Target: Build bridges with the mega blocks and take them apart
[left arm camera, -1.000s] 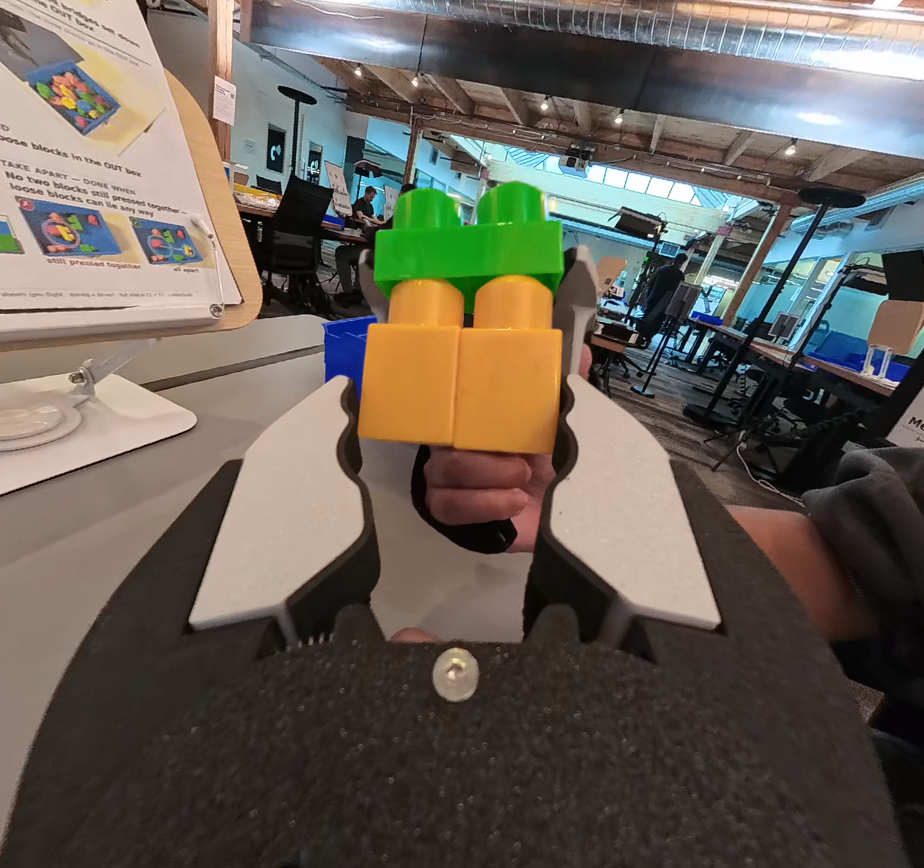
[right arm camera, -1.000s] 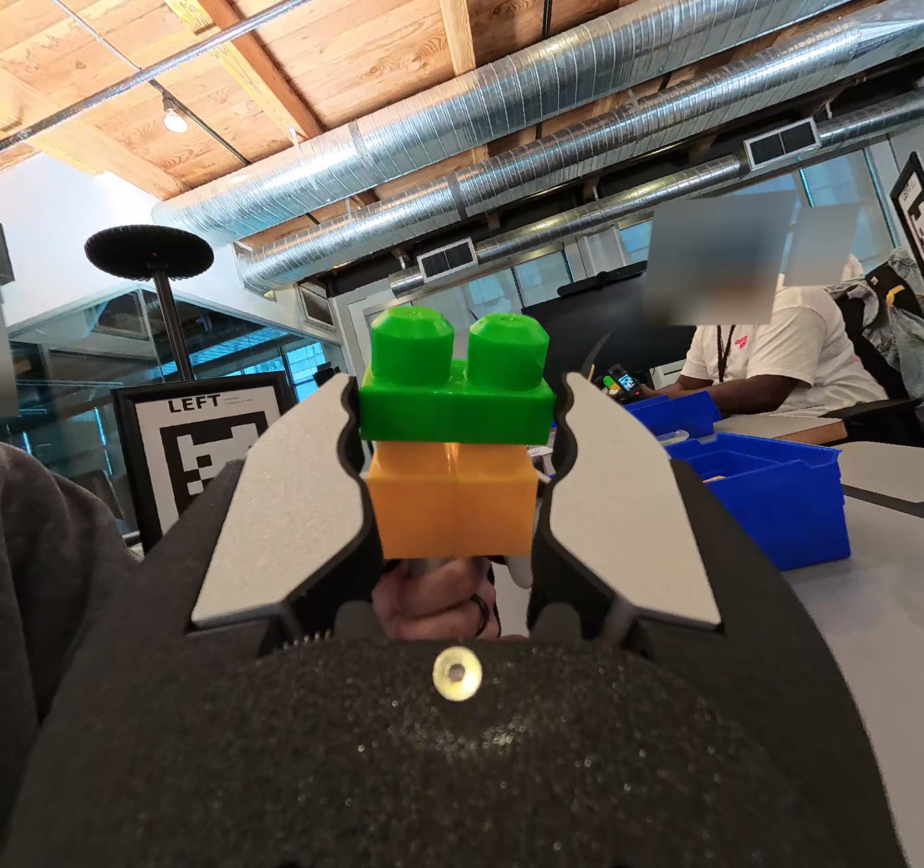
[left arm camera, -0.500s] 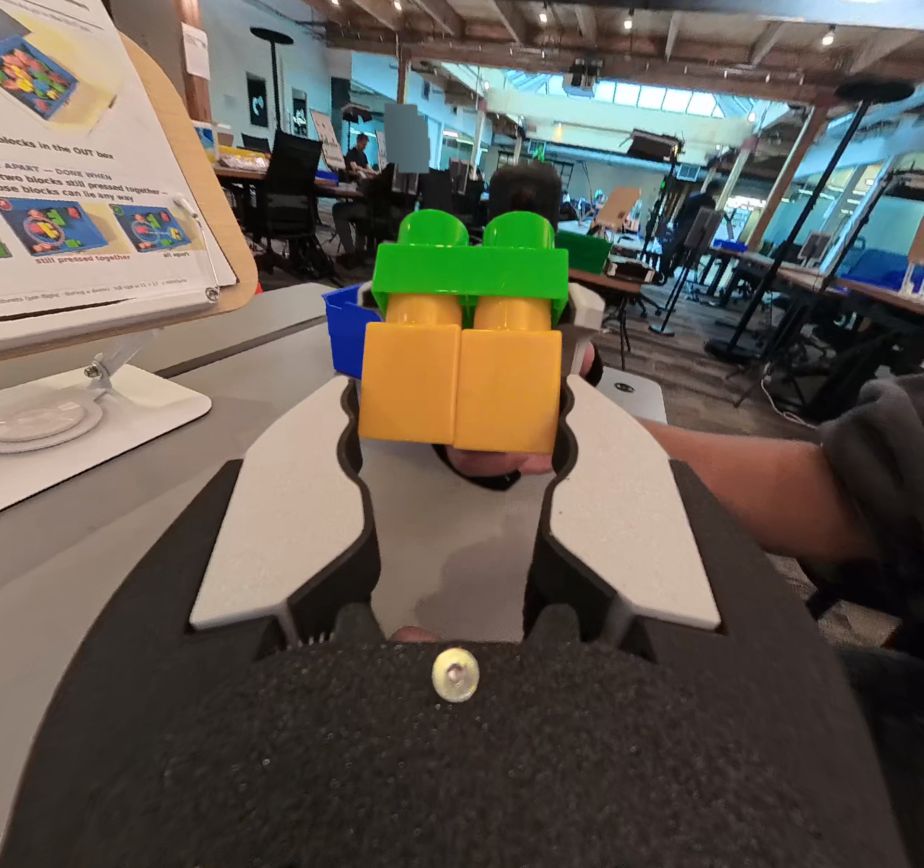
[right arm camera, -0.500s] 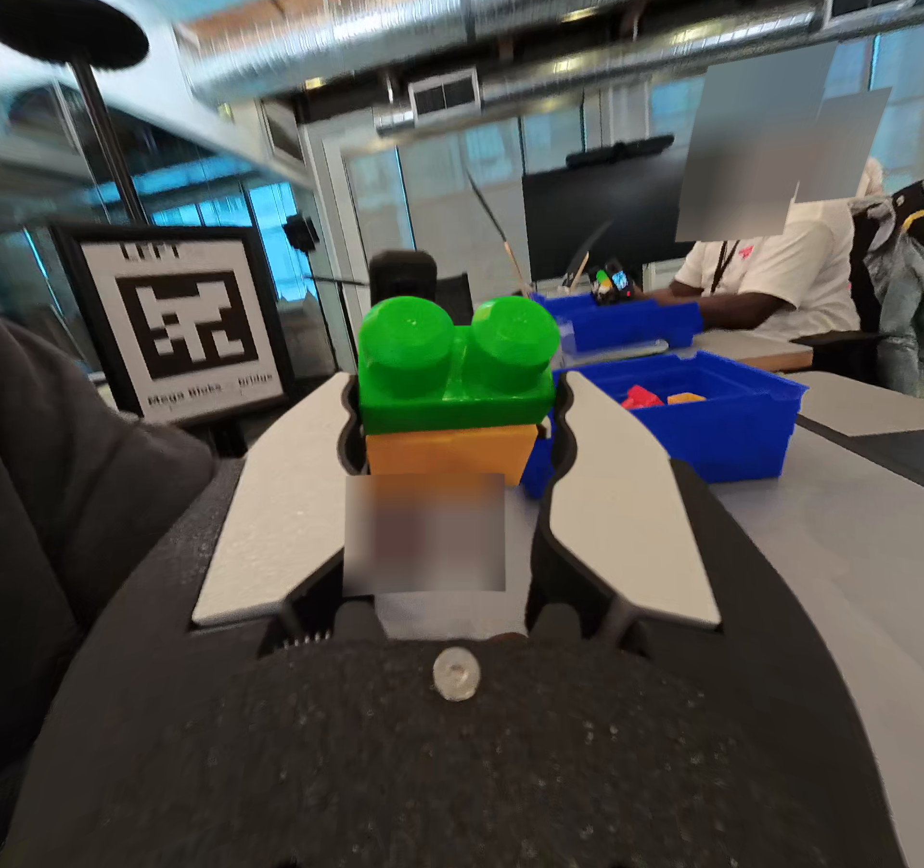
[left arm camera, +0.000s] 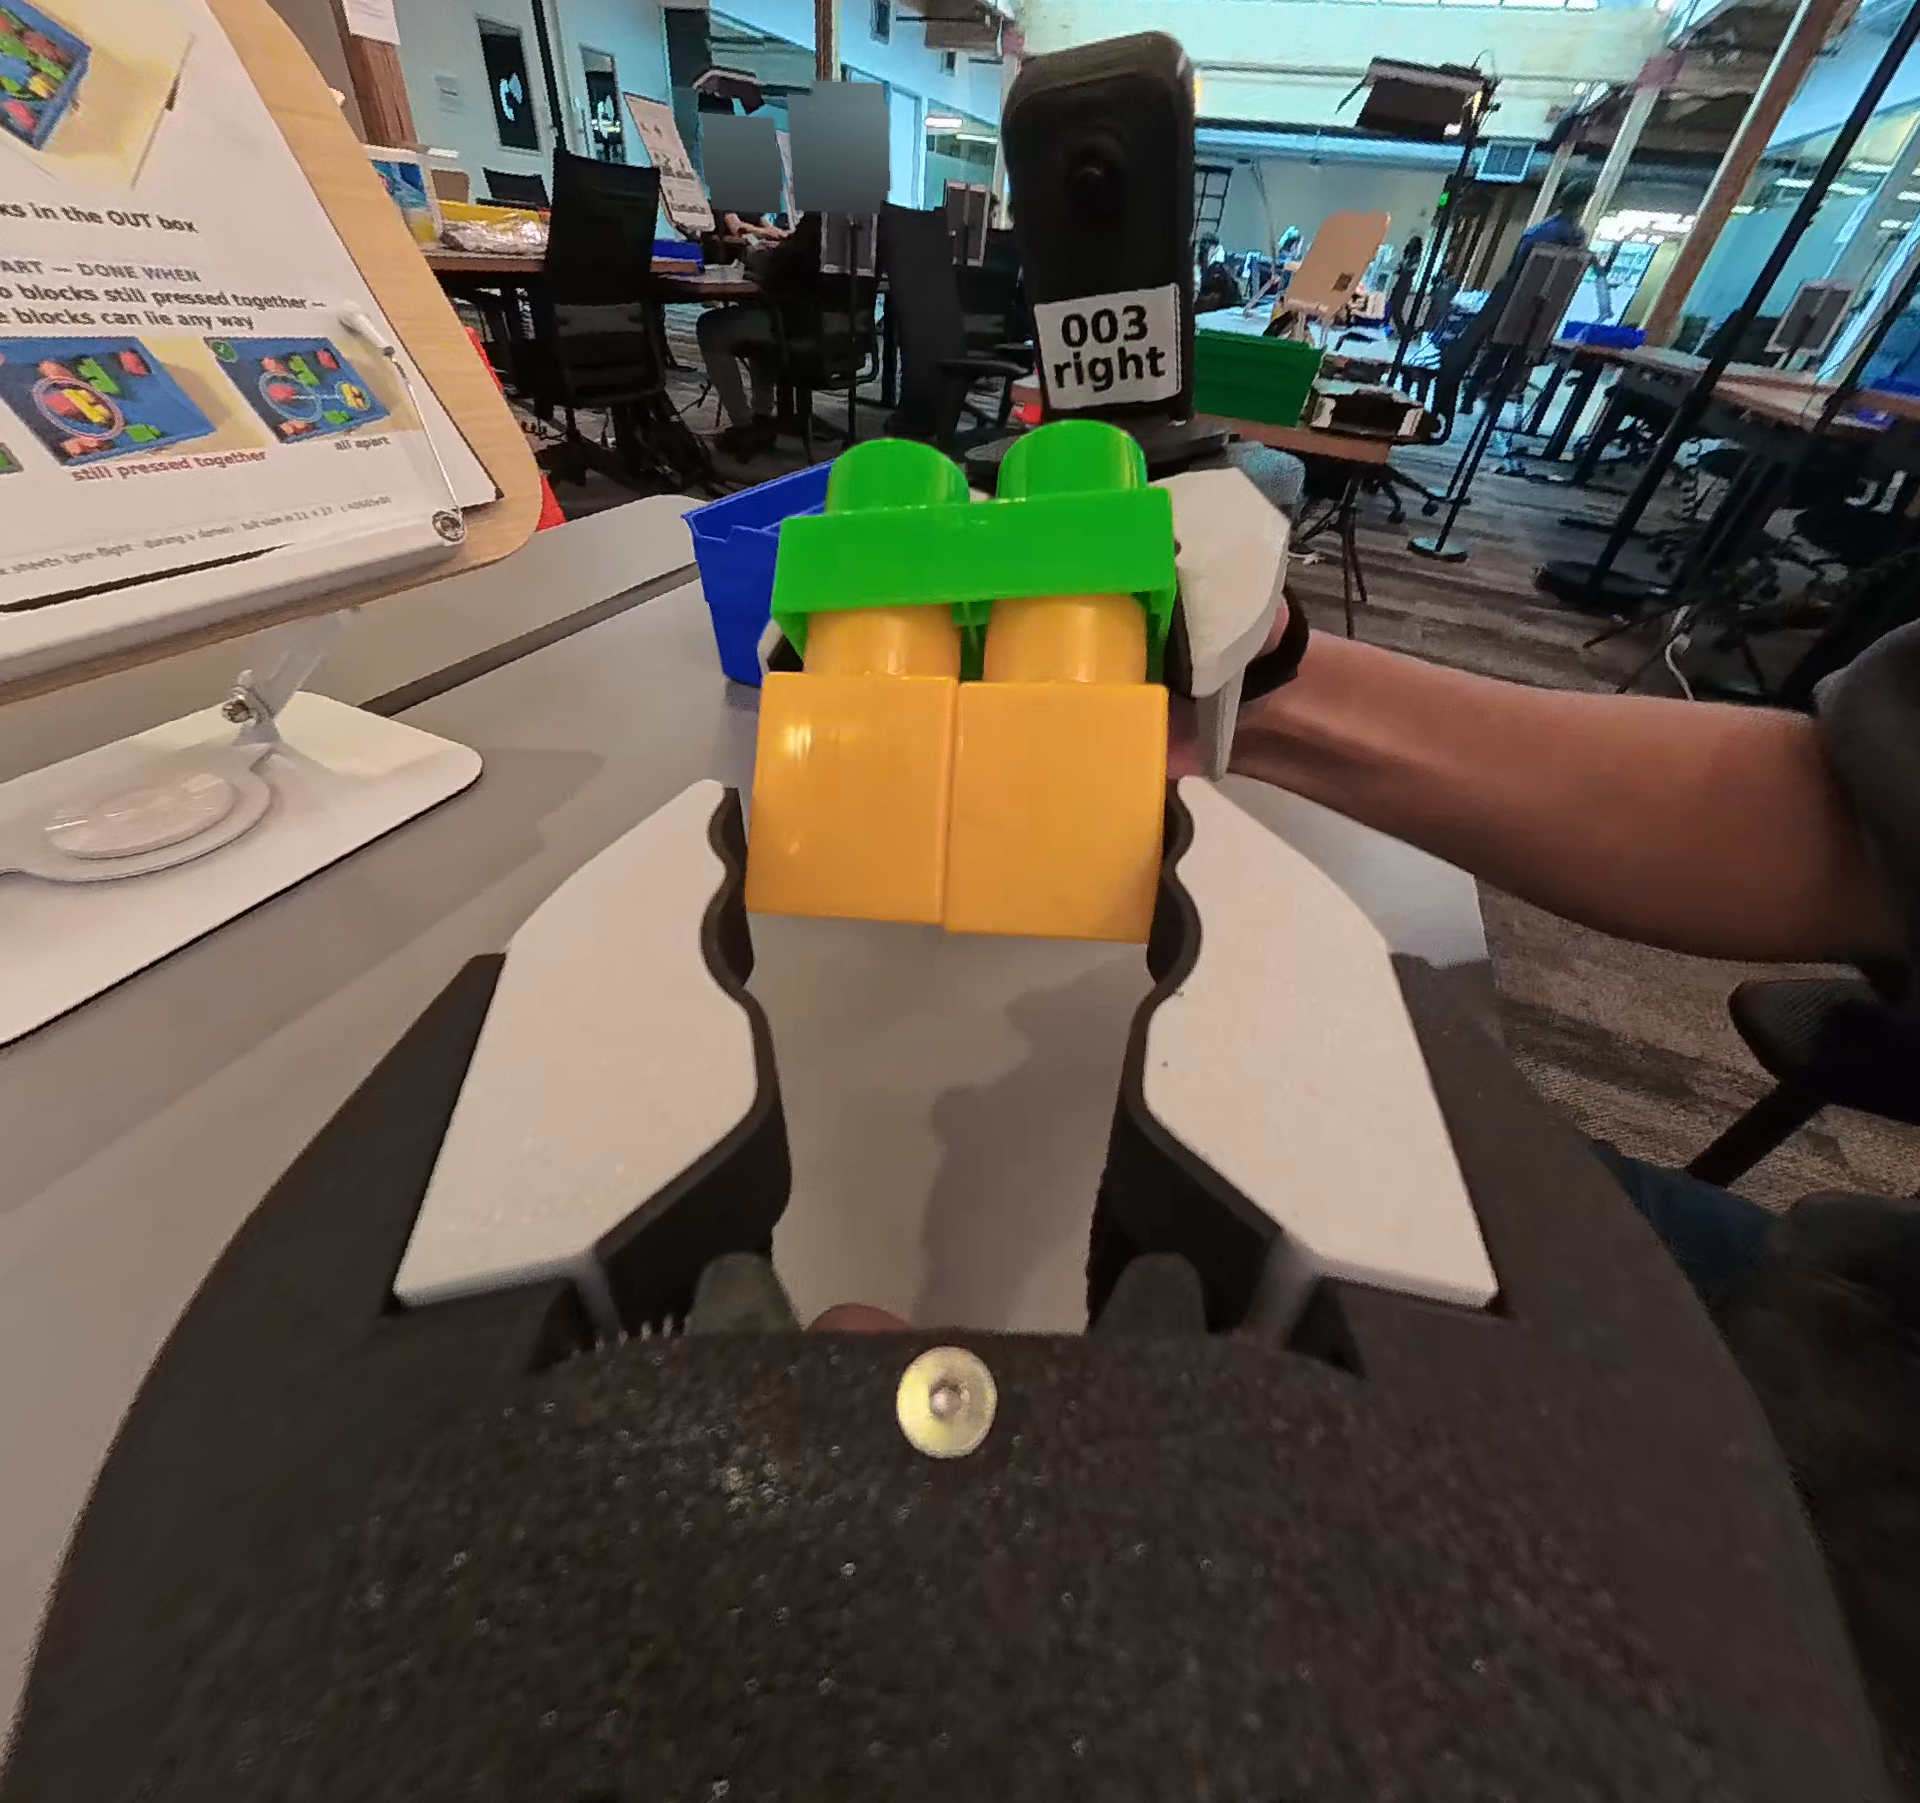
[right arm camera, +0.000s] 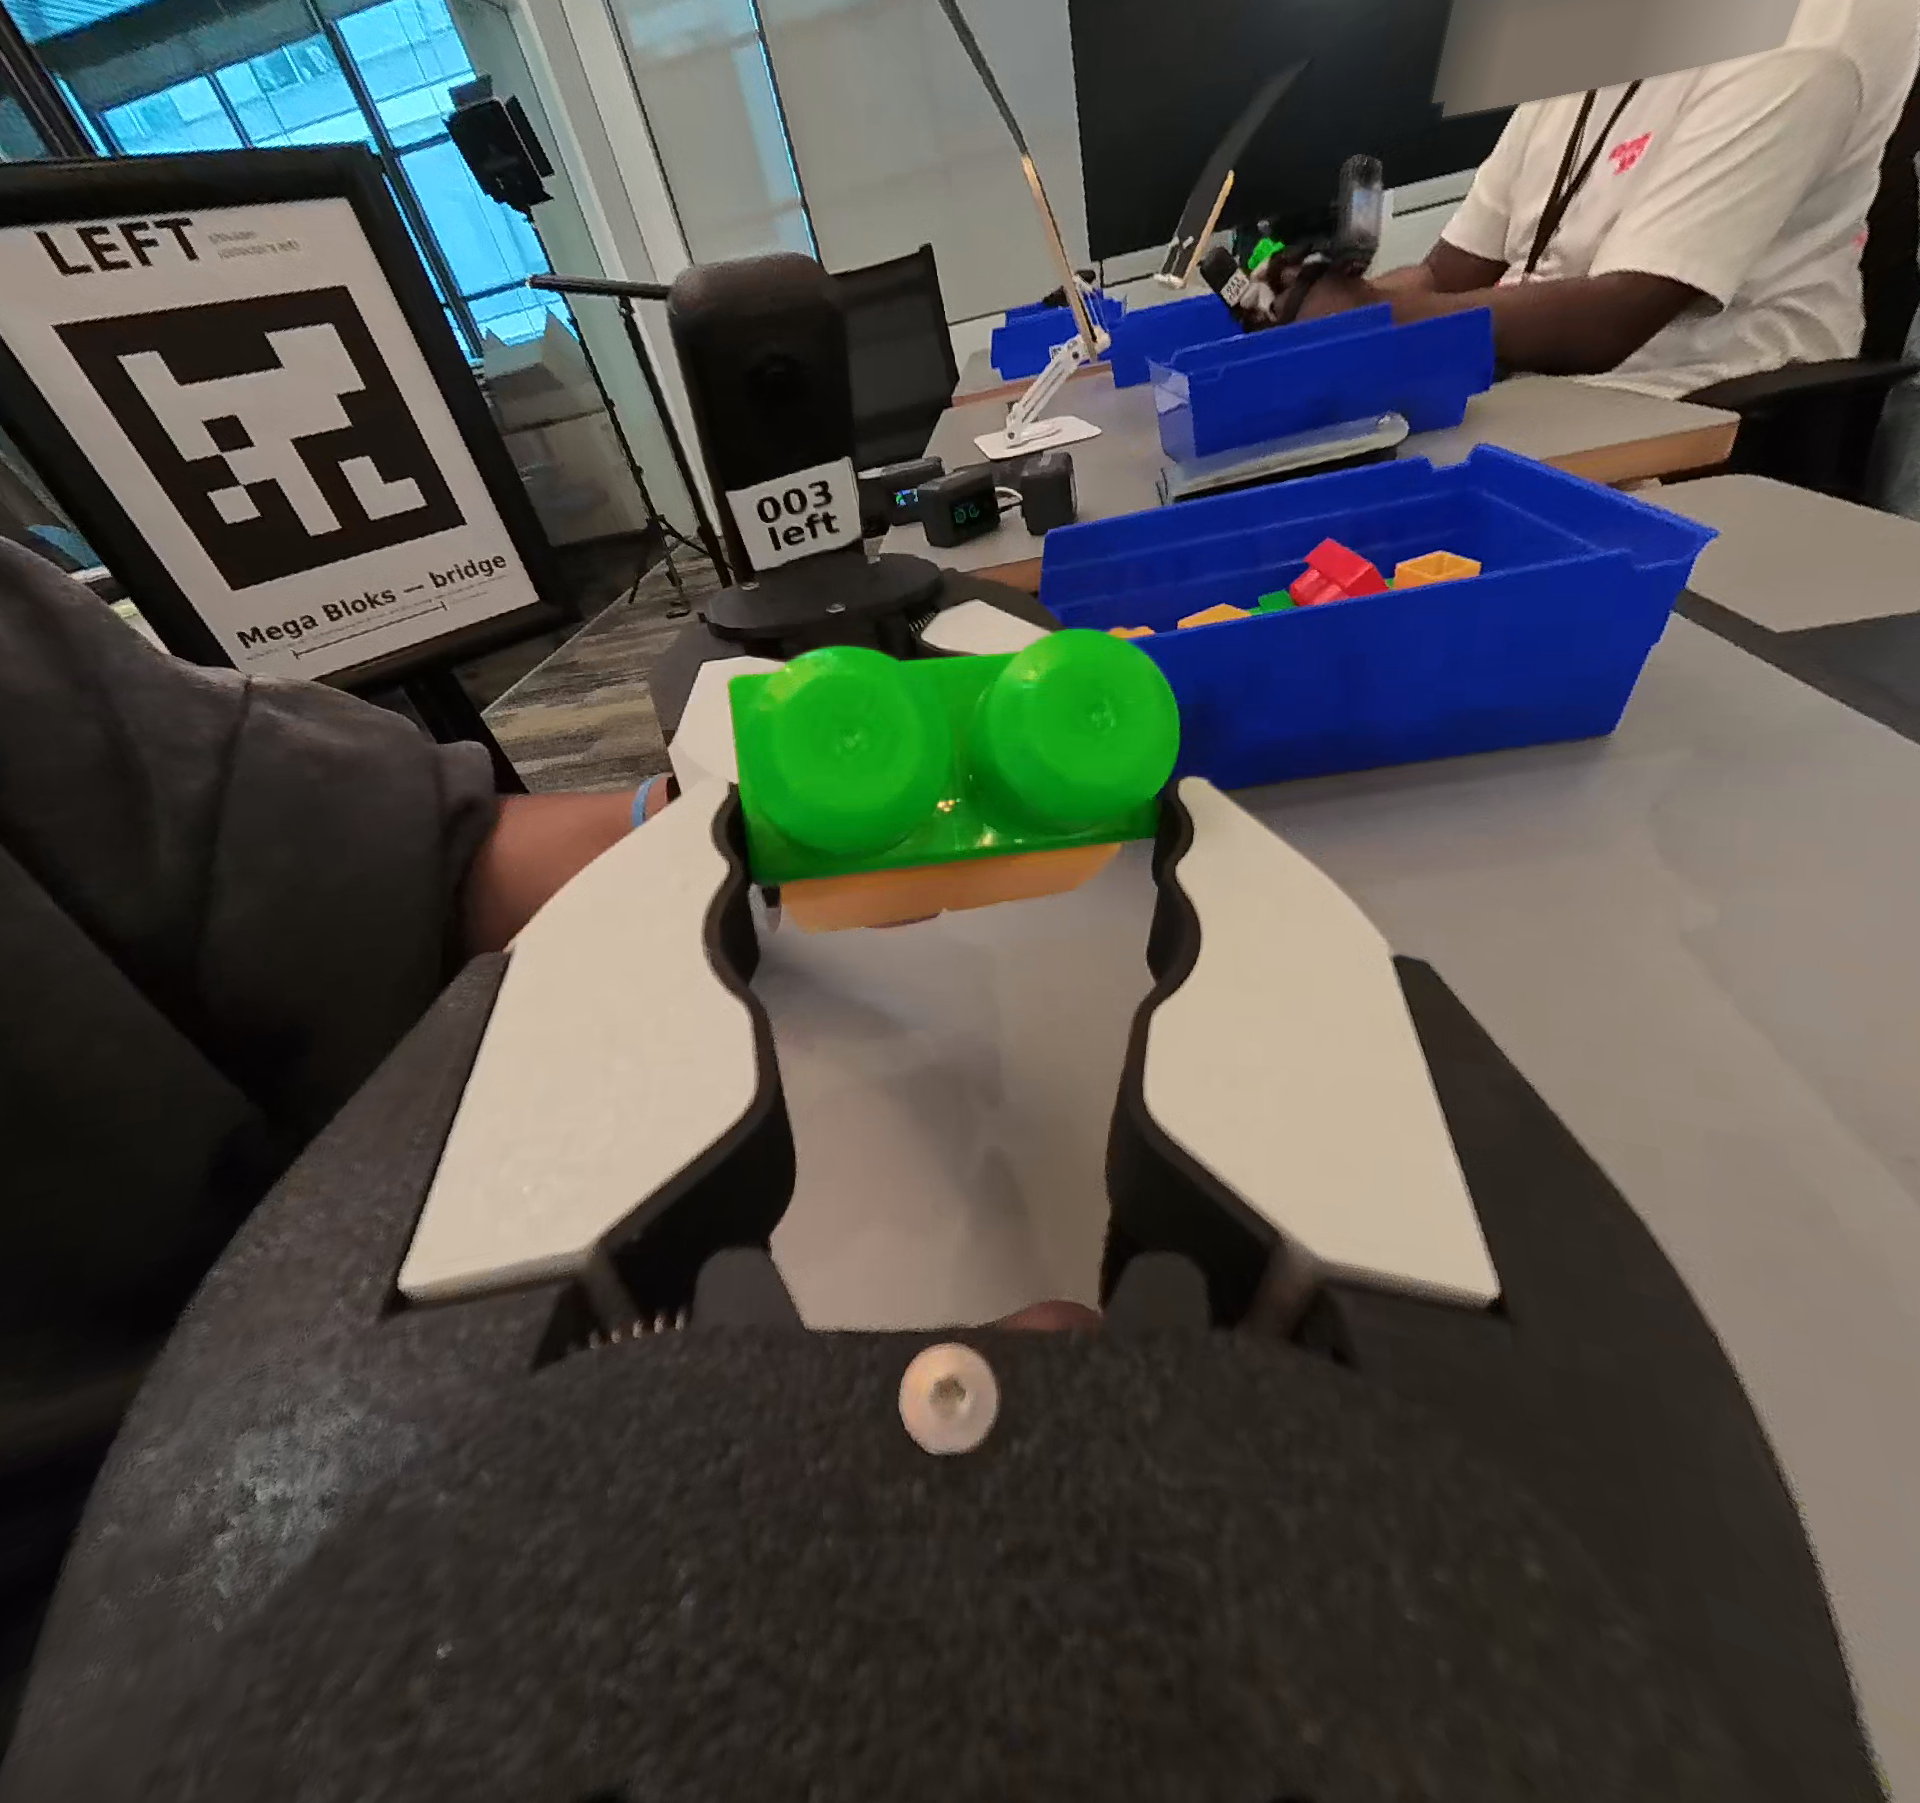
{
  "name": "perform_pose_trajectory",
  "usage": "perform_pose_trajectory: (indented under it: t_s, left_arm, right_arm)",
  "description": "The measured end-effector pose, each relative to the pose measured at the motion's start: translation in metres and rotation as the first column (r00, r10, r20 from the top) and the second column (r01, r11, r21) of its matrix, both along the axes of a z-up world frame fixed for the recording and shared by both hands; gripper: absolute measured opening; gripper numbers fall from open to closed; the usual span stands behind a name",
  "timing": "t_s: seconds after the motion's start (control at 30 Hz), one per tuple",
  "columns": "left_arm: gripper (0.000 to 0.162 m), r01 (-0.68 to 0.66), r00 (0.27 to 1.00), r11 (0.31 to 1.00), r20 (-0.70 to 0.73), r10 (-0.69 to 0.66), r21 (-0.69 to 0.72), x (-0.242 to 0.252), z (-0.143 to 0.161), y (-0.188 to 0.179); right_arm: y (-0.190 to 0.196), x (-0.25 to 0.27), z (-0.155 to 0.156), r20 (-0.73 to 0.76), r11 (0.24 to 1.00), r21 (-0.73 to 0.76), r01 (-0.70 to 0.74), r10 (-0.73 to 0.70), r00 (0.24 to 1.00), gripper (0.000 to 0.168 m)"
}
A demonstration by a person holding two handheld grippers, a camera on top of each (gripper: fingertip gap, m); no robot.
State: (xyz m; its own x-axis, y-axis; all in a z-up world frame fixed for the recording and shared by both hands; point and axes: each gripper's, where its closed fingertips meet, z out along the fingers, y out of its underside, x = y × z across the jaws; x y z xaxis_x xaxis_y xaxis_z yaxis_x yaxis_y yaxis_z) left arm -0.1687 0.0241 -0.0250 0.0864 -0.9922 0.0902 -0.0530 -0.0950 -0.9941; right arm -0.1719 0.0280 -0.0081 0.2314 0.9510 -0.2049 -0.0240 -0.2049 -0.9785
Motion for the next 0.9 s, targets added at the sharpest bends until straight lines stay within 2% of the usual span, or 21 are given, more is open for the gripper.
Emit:
perform_pose_trajectory:
  t_s: [0.13, 0.2, 0.33, 0.4, 0.57, 0.7, 0.9]
  left_arm:
    - [0.075, 0.009, 1.0, 1.0, -0.014, -0.009, -0.002, -0.003, -0.004, -0.001]
    - [0.075, 0.043, 0.999, 0.999, -0.011, -0.044, -0.029, -0.004, -0.006, -0.005]
    - [0.075, 0.071, 0.997, 0.997, -0.037, -0.072, -0.023, -0.008, -0.013, -0.01]
    - [0.075, 0.075, 0.995, 0.997, -0.063, -0.075, -0.001, -0.01, -0.016, -0.013]
    - [0.075, 0.069, 0.99, 0.997, -0.127, -0.063, 0.038, -0.011, -0.023, -0.016]
    - [0.075, 0.076, 0.976, 0.994, -0.207, -0.059, 0.074, -0.01, -0.037, -0.018]
    - [0.074, 0.081, 0.97, 0.994, -0.233, -0.062, 0.07, -0.008, -0.046, -0.02]
  right_arm:
    - [-0.002, -0.001, -0.008, 0.089, 0.997, 0.074, 0.016, -0.023, 0.996, 0.074]
    - [-0.005, -0.003, -0.012, 0.184, 0.993, 0.118, -0.005, -0.016, 0.983, 0.074]
    - [-0.011, -0.005, -0.023, 0.363, 0.992, 0.09, -0.087, 0.049, 0.93, 0.074]
    - [-0.015, -0.005, -0.029, 0.409, 0.991, 0.055, -0.125, 0.092, 0.908, 0.074]
    - [-0.017, -0.005, -0.035, 0.504, 0.986, 0.083, -0.145, 0.084, 0.86, 0.074]
    - [-0.02, -0.001, -0.045, 0.633, 0.982, 0.087, -0.169, 0.076, 0.771, 0.074]
    - [-0.021, 0.002, -0.055, 0.694, 0.981, 0.069, -0.181, 0.084, 0.715, 0.074]
